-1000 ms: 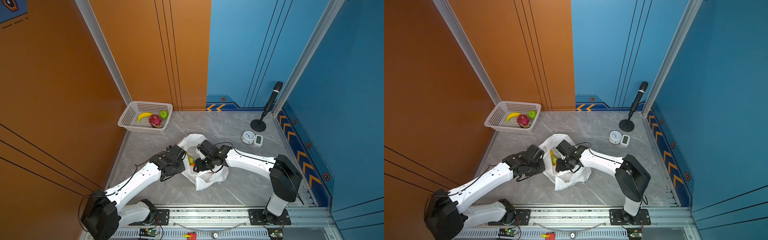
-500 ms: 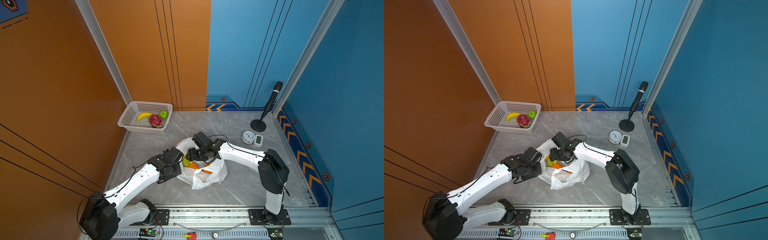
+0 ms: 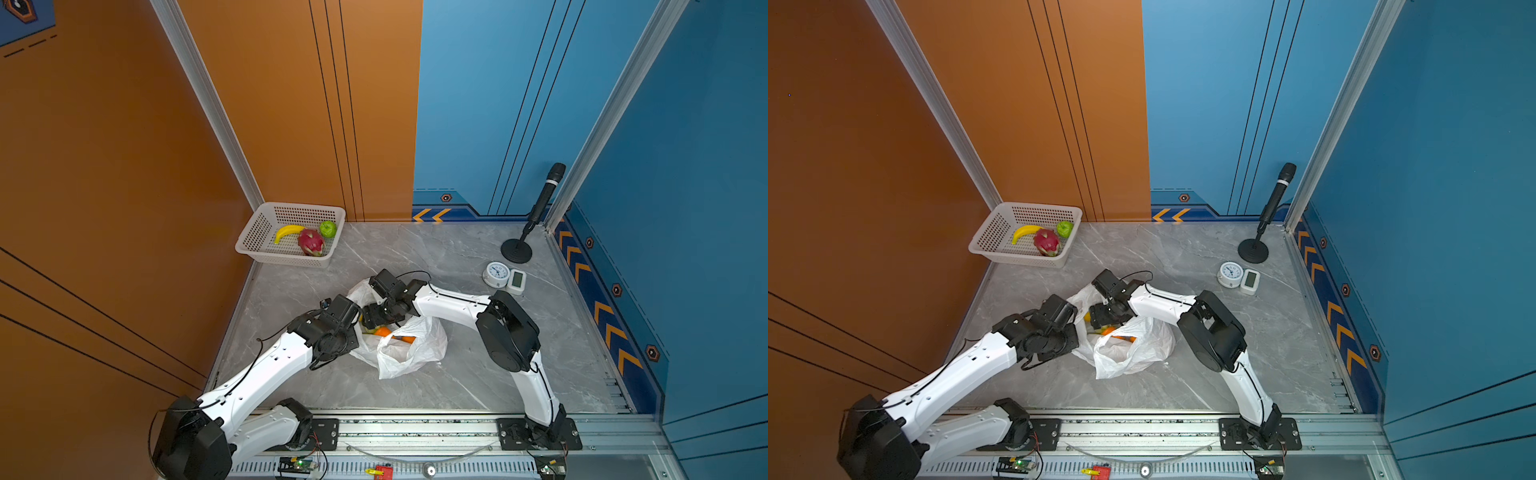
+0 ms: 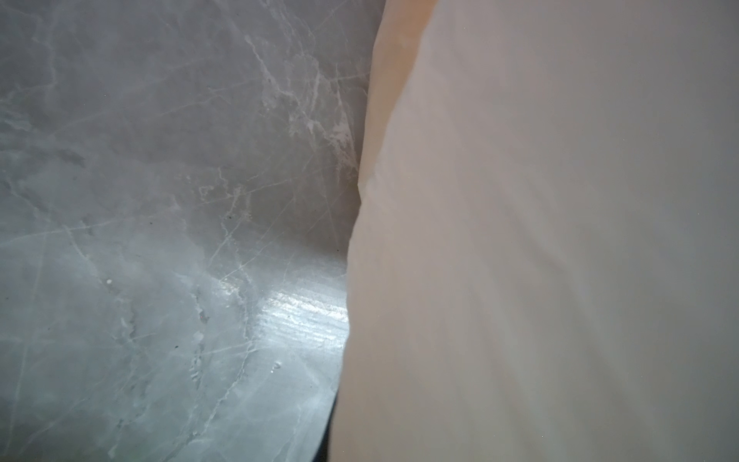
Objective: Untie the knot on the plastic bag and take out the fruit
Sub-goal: 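Hold the bag with the left gripper while the right gripper grasps the green pear, then lift the green pear out with the right gripper toward the left gripper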
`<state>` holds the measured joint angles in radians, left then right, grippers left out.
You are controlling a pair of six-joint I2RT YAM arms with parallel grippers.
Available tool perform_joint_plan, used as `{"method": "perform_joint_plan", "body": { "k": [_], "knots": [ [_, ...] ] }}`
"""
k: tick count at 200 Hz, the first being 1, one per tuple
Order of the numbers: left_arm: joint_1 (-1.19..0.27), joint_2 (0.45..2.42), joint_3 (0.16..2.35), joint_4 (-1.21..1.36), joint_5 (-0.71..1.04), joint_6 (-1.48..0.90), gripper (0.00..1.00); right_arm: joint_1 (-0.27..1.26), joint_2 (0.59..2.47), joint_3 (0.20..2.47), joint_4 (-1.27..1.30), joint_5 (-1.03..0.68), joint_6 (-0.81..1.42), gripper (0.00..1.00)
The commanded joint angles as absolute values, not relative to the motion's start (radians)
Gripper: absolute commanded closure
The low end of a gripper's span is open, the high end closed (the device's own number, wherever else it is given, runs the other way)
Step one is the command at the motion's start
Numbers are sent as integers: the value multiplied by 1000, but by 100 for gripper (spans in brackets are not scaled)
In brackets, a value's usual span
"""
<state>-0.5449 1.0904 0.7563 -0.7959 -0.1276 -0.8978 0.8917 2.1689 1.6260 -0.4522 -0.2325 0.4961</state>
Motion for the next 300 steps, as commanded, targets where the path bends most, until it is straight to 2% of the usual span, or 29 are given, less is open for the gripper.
{"method": "perform_joint_plan", "body": {
  "k": [1, 13, 58, 110, 177, 233, 258, 300],
  "knots": [
    [-527, 1080, 754, -824, -152, -890, 98, 894, 2193, 1639, -509, -284, 389, 16],
    [-519, 1081, 758, -824, -150, -884, 98, 895, 2190, 1635, -521, -263, 375, 16],
    [-507, 1102, 775, -821, -144, -867, 98, 881, 2115, 1609, -454, -285, 420, 38],
    [-505, 1132, 804, -813, -136, -855, 98, 858, 2014, 1580, -403, -284, 493, 47],
    [-494, 1140, 860, -810, -134, -823, 94, 853, 1859, 1504, -369, -280, 544, 47],
    [-490, 1125, 932, -822, -152, -784, 77, 828, 1761, 1466, -268, -355, 697, 47],
    [-490, 1099, 984, -824, -163, -737, 61, 819, 1721, 1469, -255, -358, 735, 47],
    [-488, 1001, 1084, -764, -180, -545, 39, 767, 1644, 1473, -246, -355, 806, 49]
  ]
}}
